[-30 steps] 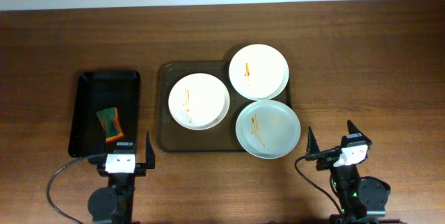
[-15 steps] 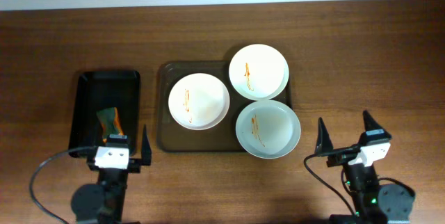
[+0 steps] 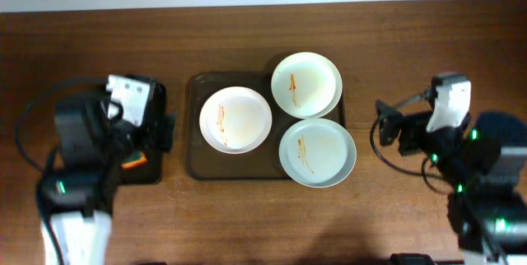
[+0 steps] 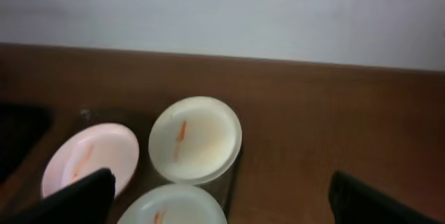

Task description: Clean dirty plates on tray and stack at the side

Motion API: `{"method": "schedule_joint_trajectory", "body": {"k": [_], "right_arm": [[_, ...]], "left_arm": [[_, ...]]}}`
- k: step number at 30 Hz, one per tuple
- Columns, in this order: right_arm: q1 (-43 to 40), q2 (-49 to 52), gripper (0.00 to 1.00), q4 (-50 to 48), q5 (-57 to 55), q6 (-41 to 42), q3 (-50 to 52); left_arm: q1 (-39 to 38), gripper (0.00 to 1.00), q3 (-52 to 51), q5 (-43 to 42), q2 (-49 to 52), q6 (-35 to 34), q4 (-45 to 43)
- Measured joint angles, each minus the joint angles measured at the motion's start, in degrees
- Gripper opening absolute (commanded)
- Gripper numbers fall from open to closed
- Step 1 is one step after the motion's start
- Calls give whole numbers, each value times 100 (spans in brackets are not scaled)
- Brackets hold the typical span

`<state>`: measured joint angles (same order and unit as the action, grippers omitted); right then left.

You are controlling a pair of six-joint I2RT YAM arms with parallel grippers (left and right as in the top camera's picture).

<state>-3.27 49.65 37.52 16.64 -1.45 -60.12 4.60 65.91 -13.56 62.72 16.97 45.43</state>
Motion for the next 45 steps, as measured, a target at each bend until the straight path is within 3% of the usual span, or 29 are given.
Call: {"method": "schedule_joint_trajectory", "body": {"k": [1,4,8,13,15,21,25,33,45], "right_arm": [[-2,278,98,396,9,4,-284],[0,1163,98,1412,98,0,-1163],[-2,2072,98,1469,417,68,-1652],[50,3016,97,944,1683,210,-1661],[321,3453,90,549,1945,466,-1665],[1943,4693,77,308,988,1611,-2288],[2822,5676,66,739,4,2068,-3574],[3180,7077,38,1158,-704,2806,-4000],[3462,7899,21,1471,-857,3292,-4006]], "left_arm": [[0,99,179,-13,157,2,76],[-4,99,1954,-267,1622,55,1600],[-4,99,2813,-750,2564,96,2214],[-4,99,2839,-1027,2957,107,2286],[-4,99,2839,-1067,2968,109,2286],[-4,100,2844,-1051,2970,57,2247],[39,100,2850,116,3058,-1012,2225],[234,100,2850,927,3460,-1751,2251],[234,100,2850,1172,3471,-1816,2249]]}}
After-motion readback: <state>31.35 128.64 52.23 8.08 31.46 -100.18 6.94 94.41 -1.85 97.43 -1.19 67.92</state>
